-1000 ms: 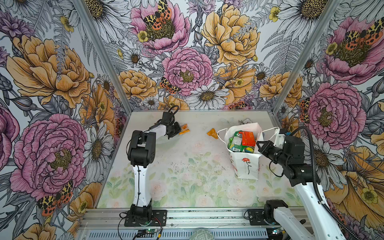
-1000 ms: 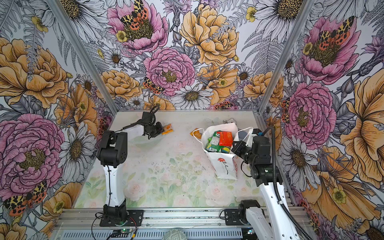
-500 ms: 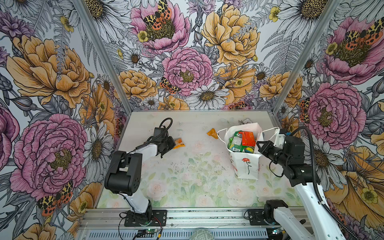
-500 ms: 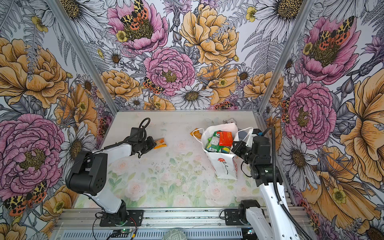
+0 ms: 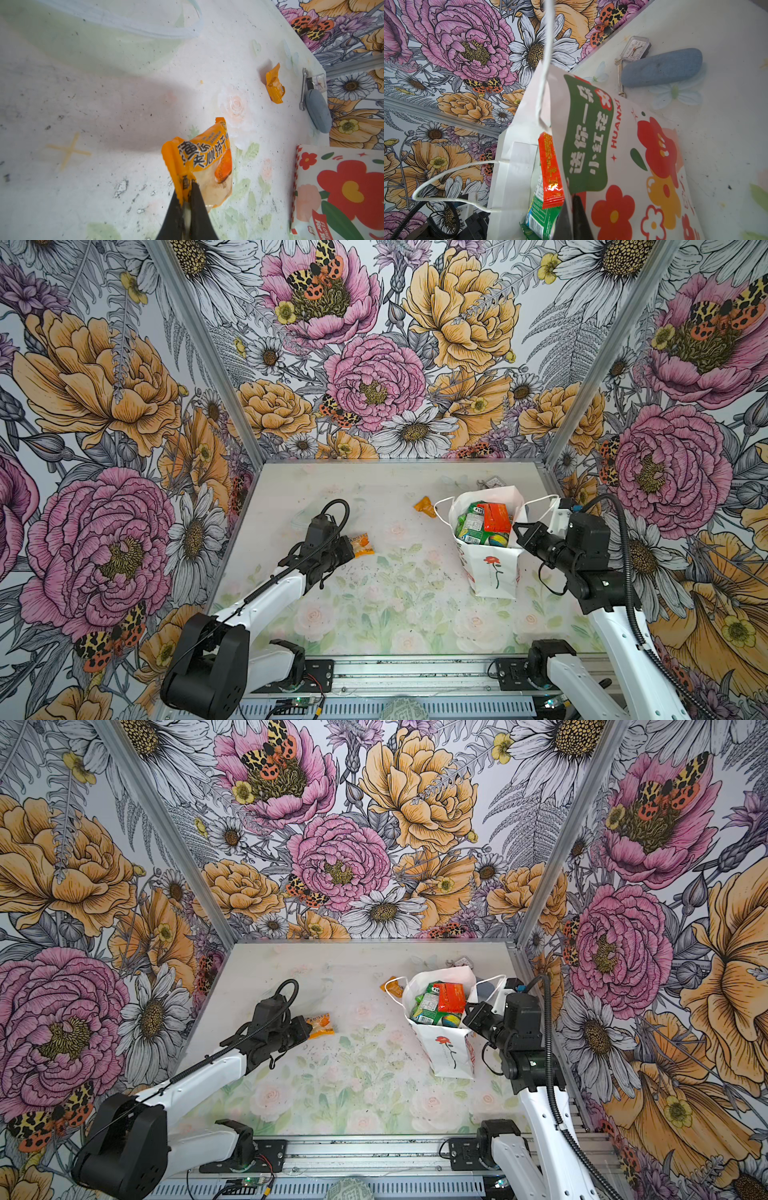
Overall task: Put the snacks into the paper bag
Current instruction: 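Lift the orange biscuit packet with the left gripper toward the paper bag, then lower the orange biscuit packet into the paper bag held by the right gripper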
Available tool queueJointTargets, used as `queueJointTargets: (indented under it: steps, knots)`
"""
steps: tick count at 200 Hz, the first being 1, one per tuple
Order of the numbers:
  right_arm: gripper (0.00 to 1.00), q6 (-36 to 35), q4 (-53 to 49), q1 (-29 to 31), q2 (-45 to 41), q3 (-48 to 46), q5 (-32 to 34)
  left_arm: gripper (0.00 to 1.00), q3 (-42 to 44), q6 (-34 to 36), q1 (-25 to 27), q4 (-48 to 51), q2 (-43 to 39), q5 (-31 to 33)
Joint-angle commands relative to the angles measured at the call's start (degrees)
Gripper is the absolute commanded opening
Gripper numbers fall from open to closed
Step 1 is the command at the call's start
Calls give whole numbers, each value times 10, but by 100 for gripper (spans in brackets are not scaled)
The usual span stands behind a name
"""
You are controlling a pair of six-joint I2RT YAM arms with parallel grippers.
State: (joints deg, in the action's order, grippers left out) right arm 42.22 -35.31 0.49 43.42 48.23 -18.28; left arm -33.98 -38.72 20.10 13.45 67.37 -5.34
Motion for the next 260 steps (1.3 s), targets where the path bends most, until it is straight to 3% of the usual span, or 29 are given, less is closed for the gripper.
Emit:
queueJointTargets:
  steps: [1, 45, 71, 100, 117, 161, 191, 260]
  knots:
    - [0, 4, 12, 6, -6, 0, -6, 0, 14, -15, 16, 25, -36, 36]
    - [0, 7, 10, 7, -11, -3, -6, 0, 10, -40, 75, 74, -101, 65]
    - [0, 8, 10, 8, -9, -2, -6, 0, -18, -79, 108, 95, -161, 43]
    - [0, 14, 10, 13, -9, -3, 0, 0, -104, -70, 171, 151, -202, 107]
    - [0, 13, 10, 16, -10, -3, 3, 0, -165, -55, 191, 158, -195, 110]
    - [0, 17, 11, 20, -13, -4, 7, 0, -357, 18, 301, 173, -107, 194]
    - [0, 14, 10, 20, -16, 1, 1, 0, -478, 56, 351, 175, -2, 191]
    - [0, 9, 7, 21, -18, 4, -6, 0, -651, 74, 374, 228, 181, 156]
